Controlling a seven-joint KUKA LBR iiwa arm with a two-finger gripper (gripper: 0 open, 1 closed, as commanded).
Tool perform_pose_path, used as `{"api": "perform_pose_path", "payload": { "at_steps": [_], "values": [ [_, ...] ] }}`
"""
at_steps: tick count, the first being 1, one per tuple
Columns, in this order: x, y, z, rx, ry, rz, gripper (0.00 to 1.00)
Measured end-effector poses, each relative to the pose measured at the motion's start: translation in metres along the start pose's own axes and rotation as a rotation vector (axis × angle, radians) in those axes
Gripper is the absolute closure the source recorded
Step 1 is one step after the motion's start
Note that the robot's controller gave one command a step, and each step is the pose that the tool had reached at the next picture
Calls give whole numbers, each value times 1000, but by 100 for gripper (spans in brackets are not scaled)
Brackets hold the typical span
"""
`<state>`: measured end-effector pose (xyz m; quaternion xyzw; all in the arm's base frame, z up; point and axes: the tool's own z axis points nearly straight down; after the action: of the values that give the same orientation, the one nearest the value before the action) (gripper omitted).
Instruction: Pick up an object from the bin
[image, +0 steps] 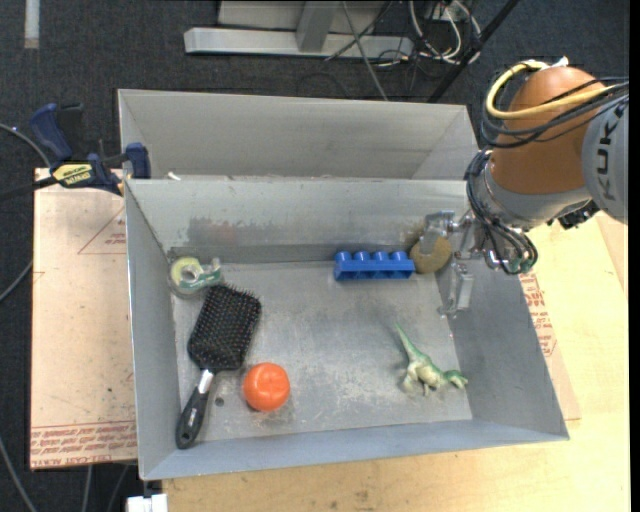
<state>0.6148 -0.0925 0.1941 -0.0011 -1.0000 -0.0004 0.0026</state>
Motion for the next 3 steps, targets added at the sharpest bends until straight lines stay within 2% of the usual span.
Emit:
{"api": "perform_pose_path", "payload": {
  "at_steps": [1, 2, 3],
  "values": [
    [-1, 0, -5, 1, -7, -2, 0],
    [44, -14, 74, 1, -10, -30, 0],
    [10, 26, 79, 0, -4, 203, 0]
  ]
}}
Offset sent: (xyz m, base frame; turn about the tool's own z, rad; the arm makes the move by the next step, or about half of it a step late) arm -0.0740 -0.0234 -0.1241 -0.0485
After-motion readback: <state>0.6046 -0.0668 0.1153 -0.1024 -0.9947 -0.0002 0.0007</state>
